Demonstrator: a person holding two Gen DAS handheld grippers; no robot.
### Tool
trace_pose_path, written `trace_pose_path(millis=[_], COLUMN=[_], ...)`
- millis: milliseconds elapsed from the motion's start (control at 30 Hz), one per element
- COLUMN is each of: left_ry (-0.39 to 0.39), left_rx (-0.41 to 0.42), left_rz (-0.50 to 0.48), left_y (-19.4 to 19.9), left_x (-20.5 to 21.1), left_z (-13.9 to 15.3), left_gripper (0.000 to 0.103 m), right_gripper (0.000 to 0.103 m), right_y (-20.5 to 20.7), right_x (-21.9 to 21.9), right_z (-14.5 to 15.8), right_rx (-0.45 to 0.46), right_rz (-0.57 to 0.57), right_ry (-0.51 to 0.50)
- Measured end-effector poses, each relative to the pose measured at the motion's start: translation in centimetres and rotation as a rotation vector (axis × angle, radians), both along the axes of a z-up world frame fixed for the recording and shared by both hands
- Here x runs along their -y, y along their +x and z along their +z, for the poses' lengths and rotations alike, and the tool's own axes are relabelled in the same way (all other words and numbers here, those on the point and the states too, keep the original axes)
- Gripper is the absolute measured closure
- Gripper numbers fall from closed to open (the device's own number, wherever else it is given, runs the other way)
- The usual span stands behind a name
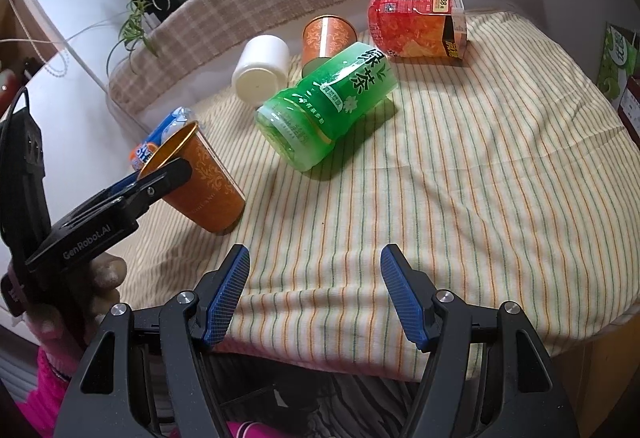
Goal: Flip cup upright
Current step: 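Lower the upright cup onto the bed and open the left gripper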
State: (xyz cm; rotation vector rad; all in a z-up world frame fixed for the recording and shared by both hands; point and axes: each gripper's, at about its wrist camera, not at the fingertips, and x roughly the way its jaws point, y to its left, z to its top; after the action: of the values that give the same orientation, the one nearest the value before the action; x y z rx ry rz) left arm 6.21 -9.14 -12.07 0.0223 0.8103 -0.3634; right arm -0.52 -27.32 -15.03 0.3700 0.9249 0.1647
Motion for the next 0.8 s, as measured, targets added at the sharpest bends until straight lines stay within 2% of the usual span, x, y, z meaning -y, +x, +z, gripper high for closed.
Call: trace_pose_path(millis=[433,500,800], left_ry=[-0.018,-0.024,-0.031], left_rx=[-0.026,-0.034,-0.038], left_rz=[-0.038,-0.045,-0.044], left_y=[-0.7,-0.7,-1.9], left_x=[0.0,0.0,-1.0], left_z=[-0.4,-0.5,-0.4], left_gripper=[0.034,0.02,0.018], right_gripper=[0.035,0.035,0.035], right_y=[-0.1,-0.1,-0.3], right_x=[-0.2,-0.4,-0.7], right_z=[0.4,0.6,1.2], right_rx=[0.022,0.028,0.059], right_rz=[0.005,0.006,0.004], right_ry=[-0.03,-0.04,-0.076])
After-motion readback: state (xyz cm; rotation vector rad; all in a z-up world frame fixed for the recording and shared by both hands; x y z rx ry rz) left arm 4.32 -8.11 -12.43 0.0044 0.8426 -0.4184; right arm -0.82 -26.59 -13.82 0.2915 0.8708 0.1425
